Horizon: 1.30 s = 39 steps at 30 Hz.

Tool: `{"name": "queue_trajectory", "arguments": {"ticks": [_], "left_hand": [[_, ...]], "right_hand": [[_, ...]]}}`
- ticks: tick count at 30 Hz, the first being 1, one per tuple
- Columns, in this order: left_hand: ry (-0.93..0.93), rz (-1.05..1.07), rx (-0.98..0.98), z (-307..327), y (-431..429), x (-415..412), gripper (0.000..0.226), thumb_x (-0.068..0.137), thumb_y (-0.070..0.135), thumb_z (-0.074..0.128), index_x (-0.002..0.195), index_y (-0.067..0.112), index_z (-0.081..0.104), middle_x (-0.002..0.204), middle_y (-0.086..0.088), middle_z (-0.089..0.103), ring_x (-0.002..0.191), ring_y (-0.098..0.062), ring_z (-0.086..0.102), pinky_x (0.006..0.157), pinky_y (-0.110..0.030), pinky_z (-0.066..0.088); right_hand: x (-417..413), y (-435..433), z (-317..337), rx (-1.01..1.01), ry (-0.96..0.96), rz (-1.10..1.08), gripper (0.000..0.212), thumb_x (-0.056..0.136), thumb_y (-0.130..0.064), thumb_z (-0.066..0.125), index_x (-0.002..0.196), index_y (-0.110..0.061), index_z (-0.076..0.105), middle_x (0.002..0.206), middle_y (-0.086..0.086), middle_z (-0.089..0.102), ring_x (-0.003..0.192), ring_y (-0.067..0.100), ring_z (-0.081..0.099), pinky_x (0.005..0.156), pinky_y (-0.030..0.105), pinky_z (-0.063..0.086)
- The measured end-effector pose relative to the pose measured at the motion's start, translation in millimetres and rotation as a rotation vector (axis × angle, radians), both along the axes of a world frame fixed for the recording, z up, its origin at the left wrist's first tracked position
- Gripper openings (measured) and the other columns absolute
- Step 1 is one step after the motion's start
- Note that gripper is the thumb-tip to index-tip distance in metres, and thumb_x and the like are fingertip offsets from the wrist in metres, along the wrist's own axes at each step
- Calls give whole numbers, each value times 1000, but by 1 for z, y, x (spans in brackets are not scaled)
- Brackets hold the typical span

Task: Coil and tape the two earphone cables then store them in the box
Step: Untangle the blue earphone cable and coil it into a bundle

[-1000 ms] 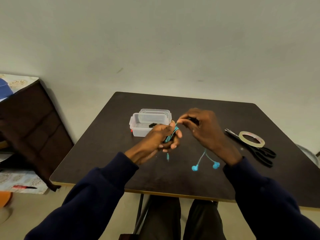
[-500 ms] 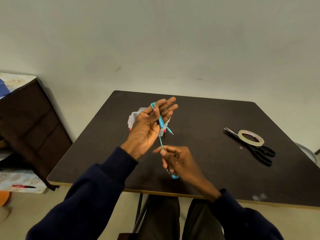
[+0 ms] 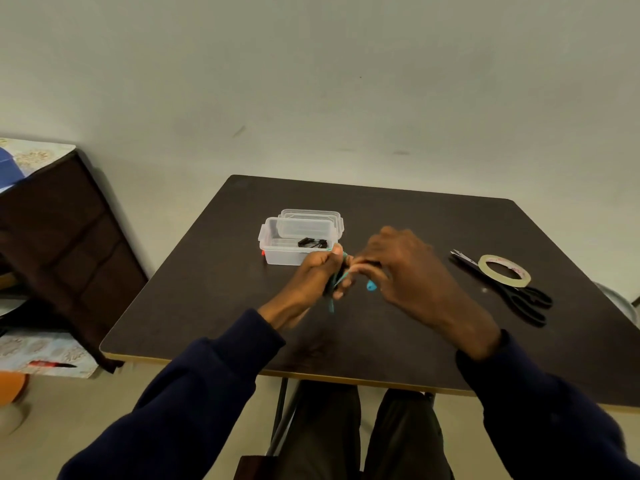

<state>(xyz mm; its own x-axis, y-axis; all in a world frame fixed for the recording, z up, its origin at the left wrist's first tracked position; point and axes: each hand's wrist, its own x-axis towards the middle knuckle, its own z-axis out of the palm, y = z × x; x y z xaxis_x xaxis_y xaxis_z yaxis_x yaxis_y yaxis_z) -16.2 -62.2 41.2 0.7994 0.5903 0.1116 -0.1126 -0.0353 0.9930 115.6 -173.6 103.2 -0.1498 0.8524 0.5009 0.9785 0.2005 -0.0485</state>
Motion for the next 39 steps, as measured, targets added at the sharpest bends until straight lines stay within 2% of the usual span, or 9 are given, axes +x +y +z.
{"name": "queue_trajectory", "arguments": {"ticks": [3,8,11,16,18,22,29,32,39], "left_hand": [[-24,-170,-158,7,-3,-4,52,109,44,25,93,4,56,63,-3,51,49,-9,42,46,-18,35],[-99,-436,-511,13,-1,-8,38,110,31,30,82,14,49,59,6,31,42,0,27,43,-15,19],[-134,-592,-710,13,2,-11,40,110,23,23,79,14,47,57,7,24,39,-3,20,45,-18,17],[-168,-573,-722,15,0,-13,39,109,22,26,78,11,48,54,5,41,40,-3,34,46,-17,25],[-163,-490,-673,15,1,-15,39,109,25,32,77,10,50,55,2,44,43,-6,41,48,-18,32],[-194,-407,-625,15,-1,-17,33,103,24,43,76,8,52,62,-5,51,56,-13,49,57,-23,49],[-239,-460,-543,13,-1,-23,26,96,23,51,76,7,60,74,-14,60,83,-35,63,78,-34,58],[-243,-459,-457,13,-3,-22,29,98,25,49,76,9,60,73,-13,64,82,-33,71,78,-32,60],[-173,-146,-248,3,-8,-10,37,103,29,48,75,13,66,66,-9,65,62,-24,70,63,-29,56]], "right_hand": [[14,7,-2,16,162,25,8,89,-11,72,89,-16,78,82,-4,69,77,17,58,68,34,49],[22,14,-27,31,648,64,6,91,-10,69,94,-12,74,89,-4,73,84,12,69,75,27,54],[17,15,-43,-61,880,188,20,96,-5,60,110,-12,72,104,-1,75,96,12,71,80,21,54],[-2,10,-66,-204,1483,273,29,100,-7,47,111,-16,72,107,2,76,102,15,70,82,25,56],[-4,9,-67,-225,1588,304,28,100,-17,48,111,-15,73,108,8,75,102,21,70,84,31,58],[-3,11,-65,-185,1401,293,30,99,-21,52,114,-1,68,101,12,73,92,26,71,86,43,58],[10,10,-59,-65,1279,246,24,92,-10,64,106,7,72,102,17,73,100,30,70,85,35,58],[14,10,-55,-57,1222,265,20,92,-5,64,104,8,72,103,18,73,102,31,70,88,37,57],[10,14,-60,28,1026,133,14,95,-9,63,97,-3,76,93,7,75,86,18,74,76,28,60]]}}
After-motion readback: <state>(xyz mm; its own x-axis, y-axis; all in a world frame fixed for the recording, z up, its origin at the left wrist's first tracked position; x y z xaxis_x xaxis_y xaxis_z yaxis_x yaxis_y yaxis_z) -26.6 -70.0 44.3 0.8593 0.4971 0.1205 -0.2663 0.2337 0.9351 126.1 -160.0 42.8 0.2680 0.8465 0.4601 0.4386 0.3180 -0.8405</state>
